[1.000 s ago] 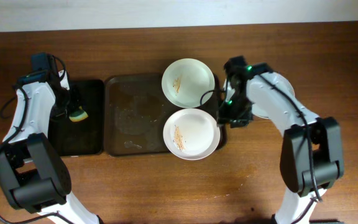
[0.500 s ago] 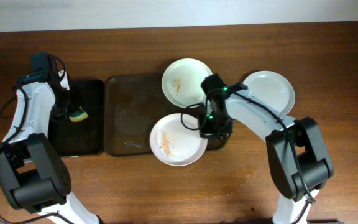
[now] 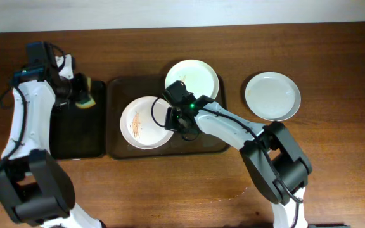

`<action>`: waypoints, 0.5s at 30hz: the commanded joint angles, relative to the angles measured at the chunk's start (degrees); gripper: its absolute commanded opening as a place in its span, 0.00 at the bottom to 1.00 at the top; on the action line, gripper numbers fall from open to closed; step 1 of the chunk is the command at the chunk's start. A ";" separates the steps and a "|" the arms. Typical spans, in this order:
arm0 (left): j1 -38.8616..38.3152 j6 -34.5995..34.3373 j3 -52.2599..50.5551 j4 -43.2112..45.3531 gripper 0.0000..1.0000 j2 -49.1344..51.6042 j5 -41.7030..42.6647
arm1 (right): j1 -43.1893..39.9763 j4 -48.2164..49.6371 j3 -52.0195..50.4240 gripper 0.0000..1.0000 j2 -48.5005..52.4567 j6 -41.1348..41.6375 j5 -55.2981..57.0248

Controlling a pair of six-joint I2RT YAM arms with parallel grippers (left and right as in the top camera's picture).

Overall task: Clean dirty plates on tray and stack at the side
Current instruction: 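Scrub the held plate with the sponge in the left gripper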

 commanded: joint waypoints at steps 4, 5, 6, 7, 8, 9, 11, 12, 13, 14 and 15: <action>-10.54 5.64 1.29 -0.39 0.01 -0.90 1.05 | -0.42 2.08 1.68 0.04 2.10 1.05 -0.37; -11.74 5.64 0.81 -0.22 0.01 -0.17 0.85 | -0.42 2.10 1.68 0.04 2.10 0.85 -0.44; -12.72 5.79 0.11 -0.13 0.01 0.70 0.92 | -0.42 2.12 1.68 0.04 2.12 0.83 -0.76; -13.75 6.95 -0.76 -0.35 0.01 1.79 0.92 | -0.52 2.12 1.68 0.04 2.12 0.83 -1.07; -14.88 6.97 -1.70 -0.35 0.01 3.08 0.92 | -0.85 2.12 1.68 0.04 2.10 0.83 -1.55; -16.00 6.95 -2.69 -0.20 0.01 4.50 0.92 | -1.22 2.12 1.68 0.04 2.12 0.83 -2.32; -17.42 6.91 -4.09 0.33 0.01 7.21 0.92 | -1.79 1.90 1.68 0.04 2.12 0.79 -2.49; -17.73 6.88 -4.59 0.42 0.01 8.37 0.92 | -1.81 1.90 1.68 0.04 2.12 0.44 -2.82; -17.79 6.32 -5.25 0.46 0.01 9.53 0.83 | -1.81 1.90 1.68 0.04 2.12 0.44 -2.82; -17.79 4.68 -5.90 0.39 0.01 10.62 0.87 | -1.81 1.95 1.68 0.04 2.12 0.44 -2.82; -17.81 3.58 -6.49 0.04 0.01 11.37 0.90 | -1.84 1.97 1.68 0.04 2.12 0.44 -2.80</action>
